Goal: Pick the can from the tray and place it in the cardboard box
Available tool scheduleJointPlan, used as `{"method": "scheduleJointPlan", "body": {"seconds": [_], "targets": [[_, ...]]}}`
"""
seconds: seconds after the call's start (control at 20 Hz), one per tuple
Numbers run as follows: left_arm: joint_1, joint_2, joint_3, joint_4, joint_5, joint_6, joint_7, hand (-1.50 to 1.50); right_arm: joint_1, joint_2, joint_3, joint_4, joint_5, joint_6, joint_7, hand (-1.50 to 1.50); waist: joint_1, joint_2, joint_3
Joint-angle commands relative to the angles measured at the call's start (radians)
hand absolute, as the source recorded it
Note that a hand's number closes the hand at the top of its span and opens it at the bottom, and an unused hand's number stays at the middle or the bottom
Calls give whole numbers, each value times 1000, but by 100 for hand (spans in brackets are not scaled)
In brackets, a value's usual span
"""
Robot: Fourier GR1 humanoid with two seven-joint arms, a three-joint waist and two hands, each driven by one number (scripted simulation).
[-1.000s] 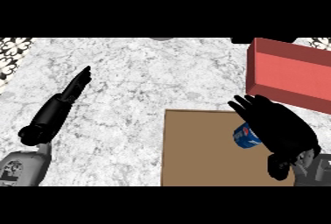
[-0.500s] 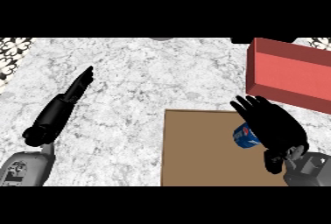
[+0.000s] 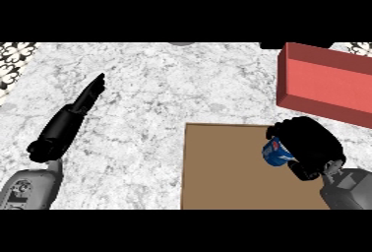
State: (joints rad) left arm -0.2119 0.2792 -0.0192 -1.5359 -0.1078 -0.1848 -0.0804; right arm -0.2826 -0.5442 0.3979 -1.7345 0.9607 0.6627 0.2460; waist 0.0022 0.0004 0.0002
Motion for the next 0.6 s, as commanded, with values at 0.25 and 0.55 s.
{"method": "scheduleJointPlan", "body": {"seconds": [0.25,0.55], "targets": [[24,12,51,-8,42,-59,-1,0,12,2,22,115,145,-282,-211,150,1,1,0],[-9,-8,21,-32,14,-29,25,0,70,-5,109,104,-63,-336,-627,150,19,9,4]]}}
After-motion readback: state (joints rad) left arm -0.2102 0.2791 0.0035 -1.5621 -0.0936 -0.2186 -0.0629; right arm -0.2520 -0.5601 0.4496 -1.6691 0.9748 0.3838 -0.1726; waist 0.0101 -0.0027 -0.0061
